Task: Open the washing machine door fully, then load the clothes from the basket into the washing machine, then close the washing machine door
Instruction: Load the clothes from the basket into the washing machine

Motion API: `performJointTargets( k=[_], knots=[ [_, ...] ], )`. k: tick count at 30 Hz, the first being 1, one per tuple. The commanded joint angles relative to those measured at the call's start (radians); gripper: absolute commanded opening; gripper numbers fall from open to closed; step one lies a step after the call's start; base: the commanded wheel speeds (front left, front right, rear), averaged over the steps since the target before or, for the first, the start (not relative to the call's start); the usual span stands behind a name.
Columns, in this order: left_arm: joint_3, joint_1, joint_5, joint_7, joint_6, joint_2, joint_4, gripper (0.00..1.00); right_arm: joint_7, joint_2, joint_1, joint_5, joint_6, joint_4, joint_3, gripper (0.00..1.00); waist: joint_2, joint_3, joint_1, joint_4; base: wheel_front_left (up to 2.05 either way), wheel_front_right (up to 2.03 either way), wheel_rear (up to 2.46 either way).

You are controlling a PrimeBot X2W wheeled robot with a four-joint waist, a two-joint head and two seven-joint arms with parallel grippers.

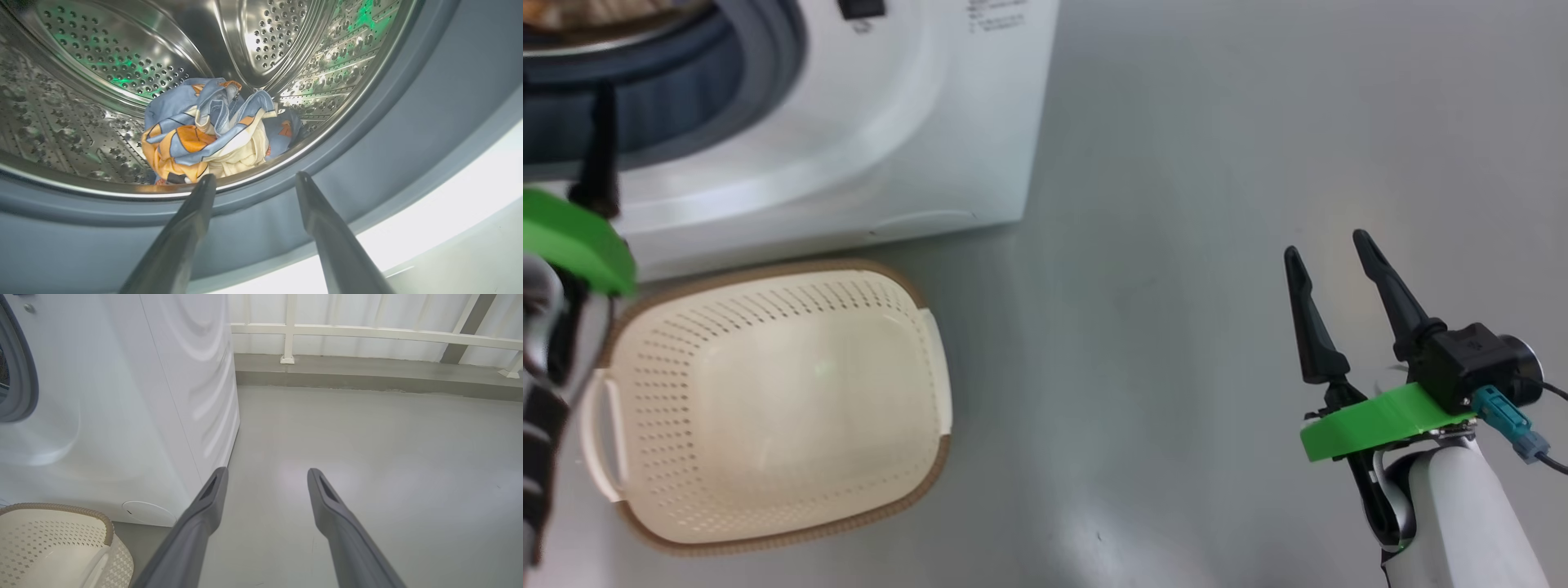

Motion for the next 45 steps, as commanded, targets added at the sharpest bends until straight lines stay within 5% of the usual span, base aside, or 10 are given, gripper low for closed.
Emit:
performJointTargets(
  k=[1, 14, 23, 45],
  knots=[
    [0.041, 0.032, -0.006, -0.006, 0.014, 0.048, -0.043, 1.00, -0.005, 0.001, 0.029, -0.010, 0.002, -0.019, 0.014, 1.00, 0.0000, -0.074, 0.0000, 0.052, 0.00, 0.00, 0.00],
    [0.187, 0.505, 0.004, -0.006, 0.107, -0.078, -0.403, 1.00, -0.005, 0.001, 0.108, -0.008, 0.002, 0.013, -0.016, 1.00, 0.0000, -0.291, 0.0000, 0.121, 0.00, 0.00, 0.00],
    [0.239, 0.695, 0.041, -0.006, 0.120, -0.150, -0.524, 1.00, -0.005, 0.001, 0.177, -0.004, 0.002, 0.040, -0.003, 1.00, 0.0000, -0.418, 0.0000, 0.139, 0.00, 0.00, 0.00],
    [0.353, 0.959, 0.174, -0.006, 0.062, -0.332, -0.657, 1.00, -0.005, 0.001, 0.276, 0.057, 0.002, 0.034, 0.043, 1.00, 0.0000, -0.552, 0.0000, 0.114, 0.00, 0.00, 0.00]
  ],
)
